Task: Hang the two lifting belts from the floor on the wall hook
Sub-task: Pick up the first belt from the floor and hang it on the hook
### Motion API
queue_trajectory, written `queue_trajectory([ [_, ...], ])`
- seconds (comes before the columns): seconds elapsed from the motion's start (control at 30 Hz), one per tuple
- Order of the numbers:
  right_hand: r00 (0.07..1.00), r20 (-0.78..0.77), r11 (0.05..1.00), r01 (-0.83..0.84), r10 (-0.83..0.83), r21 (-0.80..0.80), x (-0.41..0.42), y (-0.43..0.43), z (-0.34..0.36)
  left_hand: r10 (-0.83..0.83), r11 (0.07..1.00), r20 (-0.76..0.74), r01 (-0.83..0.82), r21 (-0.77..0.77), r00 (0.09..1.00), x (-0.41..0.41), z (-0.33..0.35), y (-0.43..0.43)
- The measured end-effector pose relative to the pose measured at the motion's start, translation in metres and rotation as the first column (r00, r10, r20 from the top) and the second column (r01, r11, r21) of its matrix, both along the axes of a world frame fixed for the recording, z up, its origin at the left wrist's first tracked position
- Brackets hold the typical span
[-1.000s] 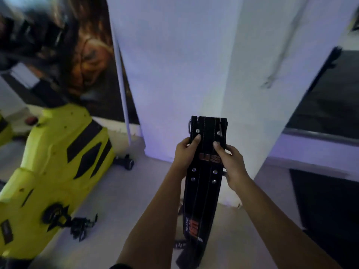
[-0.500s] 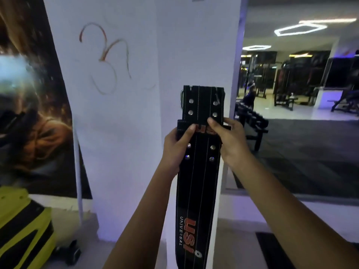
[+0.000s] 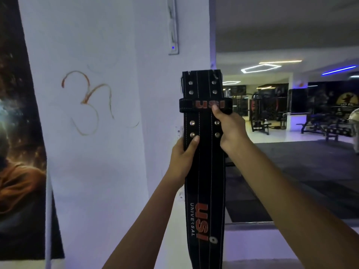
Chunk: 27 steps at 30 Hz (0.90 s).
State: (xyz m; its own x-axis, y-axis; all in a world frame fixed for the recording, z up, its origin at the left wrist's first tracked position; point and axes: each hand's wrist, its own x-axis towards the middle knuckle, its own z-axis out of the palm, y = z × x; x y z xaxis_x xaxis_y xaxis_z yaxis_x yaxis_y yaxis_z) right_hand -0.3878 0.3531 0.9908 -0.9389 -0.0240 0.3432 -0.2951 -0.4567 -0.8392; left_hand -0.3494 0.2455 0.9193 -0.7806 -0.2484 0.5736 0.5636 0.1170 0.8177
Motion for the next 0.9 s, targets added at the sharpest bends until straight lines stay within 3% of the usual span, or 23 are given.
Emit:
queue_trajectory([
  [0.17,0.994,-0.074,0.988,-0.065,0.076,0.141,-0.007,-0.004,-0.007,-0.003,0.998,-0.106,0.010,0.065,0.994,-0.011,0.037,-0.008],
  [0.27,0.994,-0.026,0.991,-0.107,0.110,0.085,-0.008,-0.005,-0.007,-0.047,0.995,-0.120,0.057,0.084,0.992,-0.008,0.041,-0.011],
  [0.33,0.994,-0.007,0.991,-0.110,0.111,0.073,-0.009,-0.007,-0.002,-0.099,0.990,-0.085,0.107,0.089,0.991,-0.005,0.032,-0.017],
  [0.5,0.993,0.034,0.987,-0.119,0.116,0.107,-0.015,-0.007,0.001,-0.177,0.975,0.135,0.192,-0.113,0.975,-0.001,-0.011,-0.035],
  [0.63,0.987,0.002,0.984,-0.161,0.162,0.079,-0.017,-0.010,0.010,-0.199,0.979,0.023,0.198,0.045,0.980,0.000,0.012,-0.033],
  [0.7,0.986,-0.022,0.983,-0.164,0.166,0.087,-0.017,-0.012,0.016,-0.189,0.981,0.004,0.188,0.046,0.982,0.001,0.015,-0.032],
  [0.9,0.985,-0.055,0.983,-0.158,0.164,0.095,-0.019,-0.012,0.020,-0.227,0.970,0.286,0.244,-0.023,0.931,0.010,-0.047,-0.041],
])
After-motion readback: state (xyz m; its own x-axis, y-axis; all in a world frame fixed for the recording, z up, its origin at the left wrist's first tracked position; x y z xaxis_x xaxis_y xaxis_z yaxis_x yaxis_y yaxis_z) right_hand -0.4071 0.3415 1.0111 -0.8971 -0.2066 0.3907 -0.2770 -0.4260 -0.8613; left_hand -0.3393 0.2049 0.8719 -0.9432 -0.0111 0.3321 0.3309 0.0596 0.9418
